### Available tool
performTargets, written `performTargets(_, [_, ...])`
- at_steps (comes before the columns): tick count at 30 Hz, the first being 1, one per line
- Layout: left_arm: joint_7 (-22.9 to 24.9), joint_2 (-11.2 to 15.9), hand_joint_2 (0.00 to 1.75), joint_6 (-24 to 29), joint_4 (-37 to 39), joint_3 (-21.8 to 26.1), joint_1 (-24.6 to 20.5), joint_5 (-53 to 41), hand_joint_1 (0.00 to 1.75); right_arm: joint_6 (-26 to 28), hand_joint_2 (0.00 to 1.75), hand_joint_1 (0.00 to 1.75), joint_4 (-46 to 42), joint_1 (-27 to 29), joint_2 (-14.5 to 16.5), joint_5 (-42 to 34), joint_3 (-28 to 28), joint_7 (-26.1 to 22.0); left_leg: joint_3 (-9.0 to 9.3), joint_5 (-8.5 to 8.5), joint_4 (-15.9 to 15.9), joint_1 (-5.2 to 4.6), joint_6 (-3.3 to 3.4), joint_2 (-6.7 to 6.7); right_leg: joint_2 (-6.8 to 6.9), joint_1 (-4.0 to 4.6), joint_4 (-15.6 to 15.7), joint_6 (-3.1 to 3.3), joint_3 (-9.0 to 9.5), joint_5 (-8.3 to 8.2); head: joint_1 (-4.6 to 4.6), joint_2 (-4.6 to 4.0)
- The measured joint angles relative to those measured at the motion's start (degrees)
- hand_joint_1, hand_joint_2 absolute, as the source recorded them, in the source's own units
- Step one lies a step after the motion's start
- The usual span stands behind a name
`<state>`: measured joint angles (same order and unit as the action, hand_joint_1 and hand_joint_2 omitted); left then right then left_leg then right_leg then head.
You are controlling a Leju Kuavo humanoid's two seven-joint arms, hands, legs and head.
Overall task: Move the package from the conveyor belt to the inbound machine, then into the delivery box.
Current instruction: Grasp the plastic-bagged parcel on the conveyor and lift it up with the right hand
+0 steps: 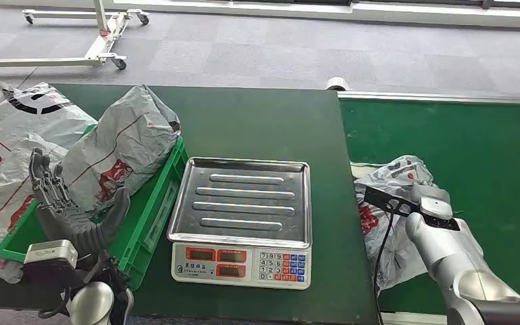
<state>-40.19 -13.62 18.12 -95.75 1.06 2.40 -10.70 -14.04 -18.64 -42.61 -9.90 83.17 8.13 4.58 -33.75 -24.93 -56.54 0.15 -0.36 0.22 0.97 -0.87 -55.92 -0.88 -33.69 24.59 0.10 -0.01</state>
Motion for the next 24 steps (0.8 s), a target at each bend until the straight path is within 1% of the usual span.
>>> performTargets(2, [0.0, 0.1, 1.75, 0.0, 0.1, 0.0, -0.1, 0.2, 0.0, -0.9, 1.75, 0.0, 0.0, 0.0, 0.0, -0.5, 0.0, -2.5, 0.0, 0.0, 0.0, 0.0, 0.0, 0.01, -0.01, 0.0, 0.0, 0.0, -0.01, 0.0, -0.01, 0.0])
performTargets(5, [0.0, 0.4, 1.75, 0.0, 0.6, -0.1, -0.4, 0.7, 0.0, -3.3, 1.75, 0.0, 0.0, 0.0, -0.1, -1.7, 0.2, -8.6, 0.0, 0.01, 0.0, 0.01, -0.01, 0.03, -0.01, 0.02, 0.0, 0.01, -0.03, 0.0, -0.01, 0.01])
performTargets(8, [0.0, 0.6, 1.75, 0.0, 0.9, -0.3, -0.5, 0.8, 0.0, -4.3, 1.75, 0.0, 0.0, 0.1, -0.2, -2.2, 0.3, -11.2, 0.0, 0.01, 0.0, 0.02, -0.02, 0.05, -0.01, 0.02, 0.0, 0.01, -0.03, 0.0, -0.01, 0.0])
performTargets(10, [0.0, 0.9, 1.75, 0.3, 1.2, -0.6, -0.6, 1.1, 0.0, -5.7, 1.75, 0.0, 0.0, 0.2, -0.3, -3.0, 0.4, -14.8, 0.0, 0.01, 0.0, 0.02, -0.02, 0.06, -0.03, 0.02, 0.0, 0.01, -0.03, 0.0, -0.01, 0.01])
performTargets(11, [0.0, 1.1, 1.75, 0.5, 1.3, -0.7, -0.7, 1.5, 0.0, -6.9, 1.75, 0.0, 0.0, 0.4, -0.5, -3.6, 0.5, -18.0, 0.0, 0.0, 0.0, 0.02, -0.02, 0.06, -0.03, 0.02, 0.0, 0.01, -0.03, 0.0, 0.0, 0.01])
performTargets(13, [0.0, 1.7, 1.75, 0.8, 1.7, -1.2, -1.0, 2.6, 0.0, -10.1, 1.75, 0.0, -0.1, 0.8, -1.1, -5.5, 1.2, -25.9, 0.01, -0.01, 0.0, 0.02, -0.02, 0.06, -0.04, 0.02, 0.0, 0.01, -0.03, 0.0, 0.01, -0.01])
performTargets(15, [0.0, 2.5, 1.75, 1.2, 2.1, -1.8, -1.5, 3.7, 0.0, -13.4, 1.75, 0.0, -0.6, 1.6, -2.0, -7.5, 2.8, -33.2, 0.01, -0.03, 0.0, 0.01, -0.01, 0.06, -0.04, 0.02, 0.0, 0.01, -0.02, 0.0, 0.0, -0.01])
performTargets(17, [0.0, 3.2, 1.75, 1.7, 2.6, -2.5, -2.2, 4.5, 0.0, -15.4, 1.75, 0.0, -1.4, 2.3, -2.9, -9.2, 4.9, -37.7, 0.02, -0.04, 0.0, 0.02, -0.01, 0.06, -0.05, 0.02, 0.0, 0.01, -0.01, 0.0, 0.01, 0.01])
performTargets(19, [0.0, 3.7, 1.75, 2.2, 3.1, -3.1, -2.8, 4.9, 0.0, -16.2, 1.75, 0.0, -2.3, 3.1, -3.6, -10.8, 7.5, -39.9, 0.05, -0.06, 0.0, 0.02, -0.03, 0.14, -0.11, 0.03, 0.0, 0.01, -0.01, 0.0, 0.0, 0.01])
performTargets(22, [0.0, 4.2, 1.75, 2.9, 3.8, -4.0, -3.6, 5.2, 0.0, -16.4, 1.75, 0.0, -3.5, 3.8, -4.3, -12.8, 11.1, -40.8, 0.13, -0.11, 0.0, 0.02, -0.08, 0.37, -0.28, 0.03, 0.0, 0.02, -0.01, -0.01, 0.0, 0.0])
performTargets(24, [0.0, 4.5, 1.75, 3.2, 4.2, -4.4, -3.9, 5.3, 0.0, -16.5, 1.75, 0.87, -4.1, 4.0, -4.7, -13.8, 13.2, -40.9, 0.17, -0.14, 0.0, 0.03, -0.11, 0.46, -0.37, 0.06, 0.0, 0.04, -0.01, -0.01, 0.0, 0.01])
